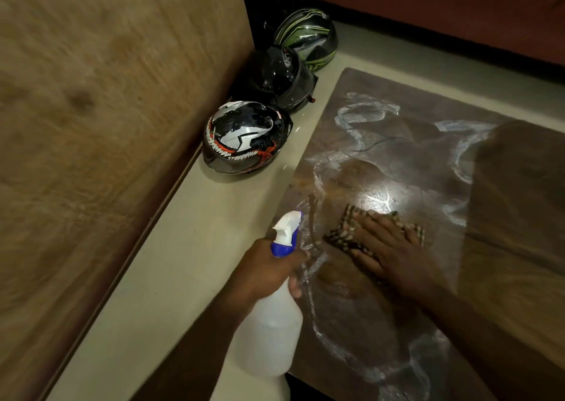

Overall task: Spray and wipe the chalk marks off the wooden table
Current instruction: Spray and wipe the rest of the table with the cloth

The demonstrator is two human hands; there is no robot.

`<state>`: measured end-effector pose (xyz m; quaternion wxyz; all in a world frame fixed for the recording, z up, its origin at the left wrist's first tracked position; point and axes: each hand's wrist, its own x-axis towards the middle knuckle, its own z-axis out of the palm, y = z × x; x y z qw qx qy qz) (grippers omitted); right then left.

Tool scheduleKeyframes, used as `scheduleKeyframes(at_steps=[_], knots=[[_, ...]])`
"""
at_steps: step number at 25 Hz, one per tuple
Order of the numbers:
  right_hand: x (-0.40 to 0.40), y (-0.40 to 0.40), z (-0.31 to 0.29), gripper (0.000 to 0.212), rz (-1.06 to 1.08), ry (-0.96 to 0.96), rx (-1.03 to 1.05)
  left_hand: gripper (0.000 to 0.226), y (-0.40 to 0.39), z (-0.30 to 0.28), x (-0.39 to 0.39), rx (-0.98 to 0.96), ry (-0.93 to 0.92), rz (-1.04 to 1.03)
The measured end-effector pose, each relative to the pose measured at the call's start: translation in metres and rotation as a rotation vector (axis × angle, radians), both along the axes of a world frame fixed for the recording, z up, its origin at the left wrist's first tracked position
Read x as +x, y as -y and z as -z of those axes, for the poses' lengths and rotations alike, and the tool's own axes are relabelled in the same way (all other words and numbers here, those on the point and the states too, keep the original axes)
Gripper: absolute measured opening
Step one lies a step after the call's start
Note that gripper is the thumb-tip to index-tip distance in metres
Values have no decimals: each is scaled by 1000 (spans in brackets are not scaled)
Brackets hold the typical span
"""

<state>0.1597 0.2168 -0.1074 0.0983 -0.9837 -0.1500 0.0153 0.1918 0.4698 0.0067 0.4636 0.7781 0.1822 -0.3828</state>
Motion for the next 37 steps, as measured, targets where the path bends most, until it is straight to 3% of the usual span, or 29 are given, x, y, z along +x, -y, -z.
scheduleKeyframes(at_steps=[3, 4, 6, 8, 11, 12, 14, 16, 17, 19, 22, 23, 25, 27, 29, 31, 32, 33, 35, 37], knots=[[74, -9, -3, 53, 429, -33, 89, 23, -6, 2, 6, -35, -16, -21], [95, -30, -2, 51, 474, -51, 118, 21, -9, 4, 5, -36, -2, -42], [93, -84, 2, 45, 375, -30, 203, 18, -15, 9, -2, -38, 12, -99], [37, -116, 10, 42, 58, 12, 203, 11, -19, 8, -9, 0, 49, -115], [-25, -74, 7, 44, -225, 50, 94, 13, -20, -3, -8, 29, 75, -53], [-9, -54, 10, 46, -183, 67, 78, 12, -20, -5, -5, 20, 81, -49], [59, -44, -4, 47, 129, 62, 129, 12, -22, -4, -1, 13, 119, -33], [104, -83, -7, 45, 334, 28, 134, 12, -27, 7, -3, 5, 122, -33], [94, -111, 1, 46, 304, 53, 163, 9, -28, 13, -7, 2, 101, -38], [39, -140, 14, 49, -9, 82, 180, 11, -33, 16, -19, 26, 61, -41], [-36, -100, 4, 45, -253, 40, 138, 17, -39, 3, -32, 24, 30, -47], [-31, -87, 4, 44, -221, 43, 110, 12, -40, 0, -32, -15, 14, -61], [5, -86, 0, 43, 67, -9, 117, 10, -41, 1, -34, -59, 14, -82], [8, -128, -2, 42, 216, 10, 171, 11, -38, 7, -41, -65, 39, -105], [-44, -165, 9, 45, 15, 61, 215, 11, -37, 9, -50, -63, 61, -114], [-104, -147, 8, 42, -218, 42, 203, 14, -35, 1, -52, -100, 43, -94], [-116, -123, 8, 41, -208, 32, 182, 16, -37, -4, -53, -125, 25, -91], [-116, -102, 6, 42, -123, 20, 142, 17, -38, -8, -54, -136, 15, -72], [-92, -81, -1, 44, 262, -40, 122, 18, -40, -9, -59, -135, 3, -42], [-65, -104, -5, 43, 502, -58, 181, 20, -33, -6, -65, -120, 25, -17]])
